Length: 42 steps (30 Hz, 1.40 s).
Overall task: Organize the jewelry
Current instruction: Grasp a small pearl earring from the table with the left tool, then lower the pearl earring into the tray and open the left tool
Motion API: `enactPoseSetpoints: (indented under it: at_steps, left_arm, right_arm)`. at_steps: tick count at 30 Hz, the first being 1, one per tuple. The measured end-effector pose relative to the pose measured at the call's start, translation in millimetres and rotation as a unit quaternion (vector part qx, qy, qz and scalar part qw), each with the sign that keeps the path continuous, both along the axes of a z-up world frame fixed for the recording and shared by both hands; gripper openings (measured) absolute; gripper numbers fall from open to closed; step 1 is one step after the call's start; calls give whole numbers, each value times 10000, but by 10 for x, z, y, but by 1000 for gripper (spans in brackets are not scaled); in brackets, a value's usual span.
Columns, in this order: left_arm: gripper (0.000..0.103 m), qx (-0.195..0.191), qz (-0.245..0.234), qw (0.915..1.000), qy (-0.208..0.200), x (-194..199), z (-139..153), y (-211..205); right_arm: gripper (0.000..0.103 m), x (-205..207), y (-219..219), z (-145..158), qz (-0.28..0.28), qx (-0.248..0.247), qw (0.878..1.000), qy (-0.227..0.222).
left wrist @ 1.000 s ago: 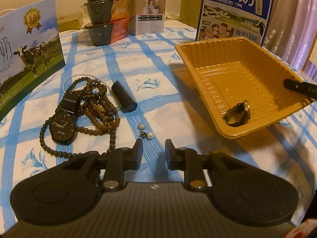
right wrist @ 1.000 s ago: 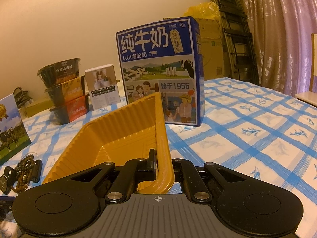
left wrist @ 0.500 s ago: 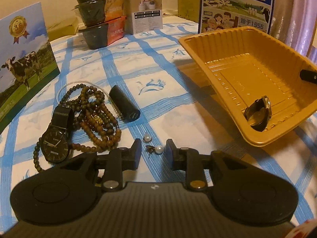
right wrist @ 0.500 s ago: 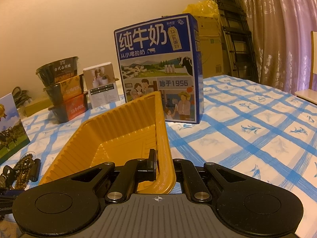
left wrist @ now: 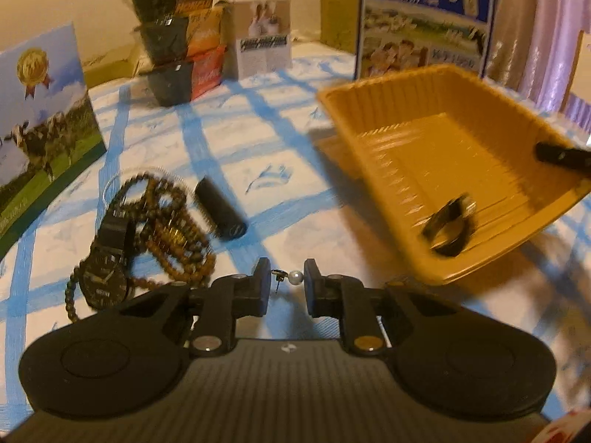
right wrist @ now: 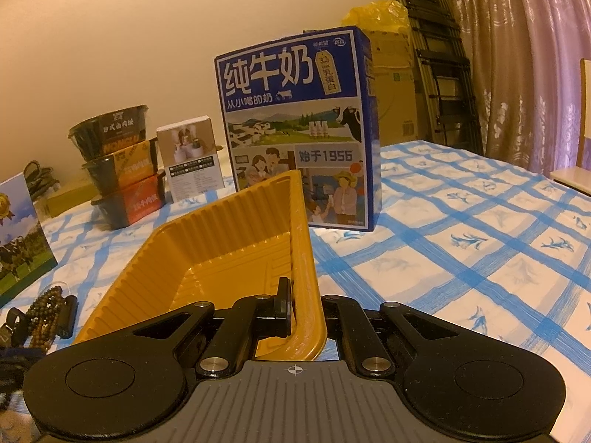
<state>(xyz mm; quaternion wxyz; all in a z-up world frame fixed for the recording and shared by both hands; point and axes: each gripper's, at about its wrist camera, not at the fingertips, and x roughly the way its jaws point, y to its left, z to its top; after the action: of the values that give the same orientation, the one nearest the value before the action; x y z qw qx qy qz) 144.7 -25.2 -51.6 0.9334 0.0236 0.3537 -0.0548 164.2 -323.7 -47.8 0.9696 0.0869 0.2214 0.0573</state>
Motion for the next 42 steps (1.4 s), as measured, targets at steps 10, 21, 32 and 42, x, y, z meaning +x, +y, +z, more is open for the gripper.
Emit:
enactPoseSetpoints:
  at_steps: [10, 21, 32, 42]
  left_arm:
    - [17, -606, -625, 9959, -244, -76, 427, -362]
    - [17, -975, -1243, 9874, -31, 102, 415, -872]
    - [17, -1086, -1423, 9837, 192, 217, 289, -1064]
    - [22, -1180, -1223, 9854, 46, 52, 457, -856]
  right_arm:
    - [6, -13, 29, 42, 44, -48, 10000, -26]
    - [6, -34, 48, 73, 102, -73, 9999, -36]
    - [6, -17, 20, 66, 81, 11, 10000, 24]
    - [6, -13, 16, 63, 68, 23, 10000, 31]
